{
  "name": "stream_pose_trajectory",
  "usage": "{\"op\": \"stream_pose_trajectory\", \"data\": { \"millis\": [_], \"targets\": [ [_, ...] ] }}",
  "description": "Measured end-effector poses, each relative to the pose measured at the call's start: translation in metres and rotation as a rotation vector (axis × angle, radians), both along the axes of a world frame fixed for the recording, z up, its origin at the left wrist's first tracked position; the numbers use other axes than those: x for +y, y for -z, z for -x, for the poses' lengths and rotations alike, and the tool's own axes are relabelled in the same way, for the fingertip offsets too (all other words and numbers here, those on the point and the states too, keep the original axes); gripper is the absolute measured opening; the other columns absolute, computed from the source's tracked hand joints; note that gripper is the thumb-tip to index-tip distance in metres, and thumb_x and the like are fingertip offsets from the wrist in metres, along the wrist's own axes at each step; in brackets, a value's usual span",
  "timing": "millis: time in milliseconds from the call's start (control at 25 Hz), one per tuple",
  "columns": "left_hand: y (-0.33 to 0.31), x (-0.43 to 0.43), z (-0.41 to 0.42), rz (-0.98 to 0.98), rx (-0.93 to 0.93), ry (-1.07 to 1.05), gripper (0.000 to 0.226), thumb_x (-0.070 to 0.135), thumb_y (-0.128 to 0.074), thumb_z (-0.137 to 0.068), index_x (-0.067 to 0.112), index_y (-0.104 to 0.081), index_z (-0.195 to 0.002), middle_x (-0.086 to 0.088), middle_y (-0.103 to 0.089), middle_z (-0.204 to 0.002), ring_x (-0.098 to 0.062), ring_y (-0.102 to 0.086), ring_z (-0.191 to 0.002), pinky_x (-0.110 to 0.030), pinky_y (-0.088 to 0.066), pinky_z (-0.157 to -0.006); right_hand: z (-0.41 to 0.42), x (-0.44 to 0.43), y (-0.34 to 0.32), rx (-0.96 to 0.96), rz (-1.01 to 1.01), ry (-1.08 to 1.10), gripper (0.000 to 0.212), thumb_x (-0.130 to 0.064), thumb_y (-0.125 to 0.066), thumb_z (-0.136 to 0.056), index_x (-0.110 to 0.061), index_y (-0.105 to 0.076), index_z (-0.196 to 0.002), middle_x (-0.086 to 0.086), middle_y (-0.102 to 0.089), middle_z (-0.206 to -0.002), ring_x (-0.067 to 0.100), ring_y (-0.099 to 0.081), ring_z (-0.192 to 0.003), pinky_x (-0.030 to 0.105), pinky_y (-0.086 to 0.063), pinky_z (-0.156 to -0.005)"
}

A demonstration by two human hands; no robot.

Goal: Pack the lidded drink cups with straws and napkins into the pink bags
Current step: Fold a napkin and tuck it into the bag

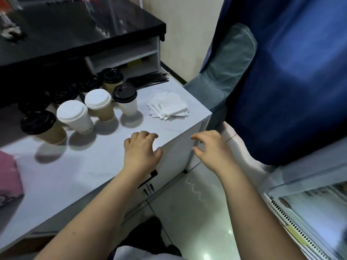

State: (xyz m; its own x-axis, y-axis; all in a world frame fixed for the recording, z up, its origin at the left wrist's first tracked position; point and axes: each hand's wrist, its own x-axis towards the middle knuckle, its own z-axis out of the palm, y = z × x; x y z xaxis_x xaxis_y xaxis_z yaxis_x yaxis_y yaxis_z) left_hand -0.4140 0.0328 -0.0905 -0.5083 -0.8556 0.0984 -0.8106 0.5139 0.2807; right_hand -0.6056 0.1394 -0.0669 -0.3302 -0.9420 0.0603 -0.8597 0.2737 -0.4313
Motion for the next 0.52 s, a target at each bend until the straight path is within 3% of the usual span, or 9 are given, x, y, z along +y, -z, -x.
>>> {"op": "stream_pose_trajectory", "data": {
  "millis": [520],
  "targets": [
    [0.037, -0.156, 0.096, -0.101, -0.001, 0.005, 0.047, 0.038, -0.052, -0.088, 0.025, -0.05, -0.132, 0.001, -0.052, -0.127, -0.025, -0.041, -0.121, -0.04, -0.036, -0.094, 0.074, -0.199, 0.029, 0.005, -0.144, -0.128, 0.029, -0.018, -0.058, -0.09, -0.025, -0.062, -0.118, -0.008, -0.061, -0.12, 0.016, -0.041, -0.121, 0.033, -0.038, -0.098]
  ]
}}
